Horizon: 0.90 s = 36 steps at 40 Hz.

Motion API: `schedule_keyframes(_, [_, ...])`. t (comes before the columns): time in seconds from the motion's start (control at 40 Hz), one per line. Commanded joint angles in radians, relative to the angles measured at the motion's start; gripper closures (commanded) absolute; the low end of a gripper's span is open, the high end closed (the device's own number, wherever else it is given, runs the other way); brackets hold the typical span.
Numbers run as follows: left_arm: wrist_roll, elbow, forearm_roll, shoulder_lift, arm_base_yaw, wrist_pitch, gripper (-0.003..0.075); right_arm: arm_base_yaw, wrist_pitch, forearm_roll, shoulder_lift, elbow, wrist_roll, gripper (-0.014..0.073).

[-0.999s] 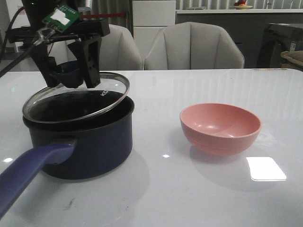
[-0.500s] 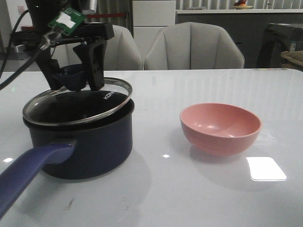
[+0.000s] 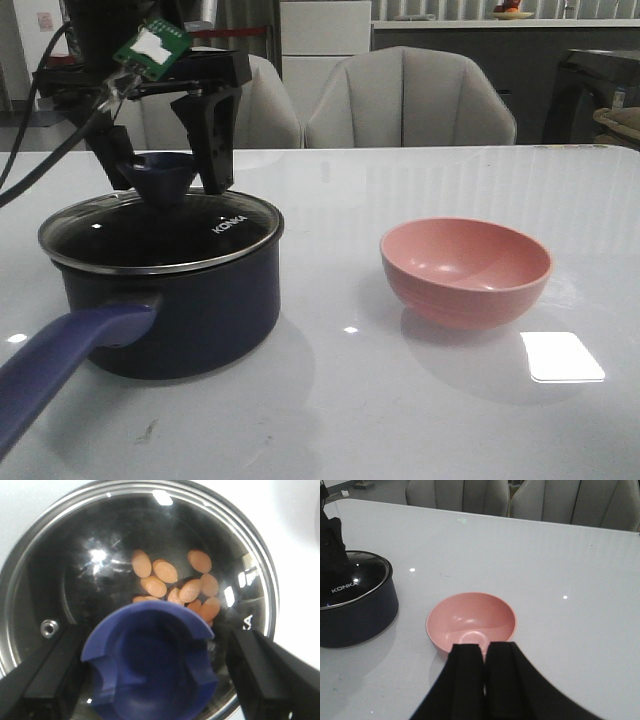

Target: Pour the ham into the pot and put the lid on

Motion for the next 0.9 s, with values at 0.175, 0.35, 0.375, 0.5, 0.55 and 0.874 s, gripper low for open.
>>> schedule_keyframes(0.175, [0.001,-0.071,0.004,-0.1,-0.01,0.048,0.0136,0.0,-0.073,0.002,0.004,-0.029,-0.009,0.0441])
schedule_keyframes(0.35, [0.001,-0.068,0.08,-0.19,-0.004,0.048,0.0137,0.0,-0.073,0.002,0.004,-0.029,-0.009,0.0441])
schedule_keyframes(0.375, [0.001,-0.066,0.08,-0.21,-0.001,0.048,0.0137,0.0,-0.073,0.002,0.004,-0.029,-0.009,0.0441])
schedule_keyframes(0.5, [0.001,-0.02,0.096,-0.322,0.009,0.046,0.0138,0.0,-0.073,0.002,0.004,-0.029,-0.009,0.0441])
schedule_keyframes(0.55, [0.001,0.023,0.114,-0.386,0.009,0.026,0.0138,0.0,-0.073,0.002,0.004,-0.029,-0.009,0.0441])
schedule_keyframes(0.874, [0.001,0.448,0.148,-0.855,0.009,-0.309,0.0208,0.0,-0.073,0.002,0.004,-0.029,-0.009,0.0441])
